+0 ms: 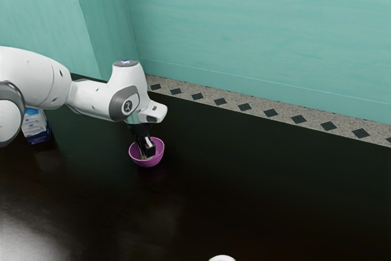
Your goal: Take strawberry from the bowl
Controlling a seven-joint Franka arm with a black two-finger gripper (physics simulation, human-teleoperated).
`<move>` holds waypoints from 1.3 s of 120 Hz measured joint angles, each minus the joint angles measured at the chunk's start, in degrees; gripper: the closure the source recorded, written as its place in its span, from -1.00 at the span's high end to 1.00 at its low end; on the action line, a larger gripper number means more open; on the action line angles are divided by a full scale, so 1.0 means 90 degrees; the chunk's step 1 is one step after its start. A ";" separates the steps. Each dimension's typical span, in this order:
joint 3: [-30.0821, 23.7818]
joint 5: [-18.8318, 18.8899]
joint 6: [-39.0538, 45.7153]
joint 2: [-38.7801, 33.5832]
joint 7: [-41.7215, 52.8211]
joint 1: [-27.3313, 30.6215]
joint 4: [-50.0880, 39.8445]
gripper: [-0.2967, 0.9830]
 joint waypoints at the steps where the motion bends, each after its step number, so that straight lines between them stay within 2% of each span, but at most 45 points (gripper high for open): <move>1: 0.0000 0.0002 0.0003 0.0002 0.0000 0.0001 0.0000 -0.34; 40: 0.0002 0.0121 0.0086 -0.0194 -0.0095 0.0014 -0.0104 -0.53; 56: 0.0002 0.0167 0.0082 -0.0665 -0.0170 0.0015 -0.0330 -0.57; 73: -0.0052 0.0191 0.0081 -0.1117 -0.0294 -0.0439 -0.0383 -0.60; 86: -0.0277 0.0163 0.0102 -0.0832 -0.0457 -0.1148 0.0210 -0.61; 94: -0.0653 0.0161 0.0130 -0.0353 -0.0581 -0.1311 0.0776 -0.62; 104: -0.0814 0.0162 0.0223 -0.0026 -0.0731 -0.1422 0.1034 -0.62; 131: -0.0858 -0.0018 0.0278 0.0098 -0.0838 -0.1414 0.1102 0.06; 156: -0.0797 -0.0081 0.0214 -0.0039 -0.0857 -0.1407 0.0908 0.36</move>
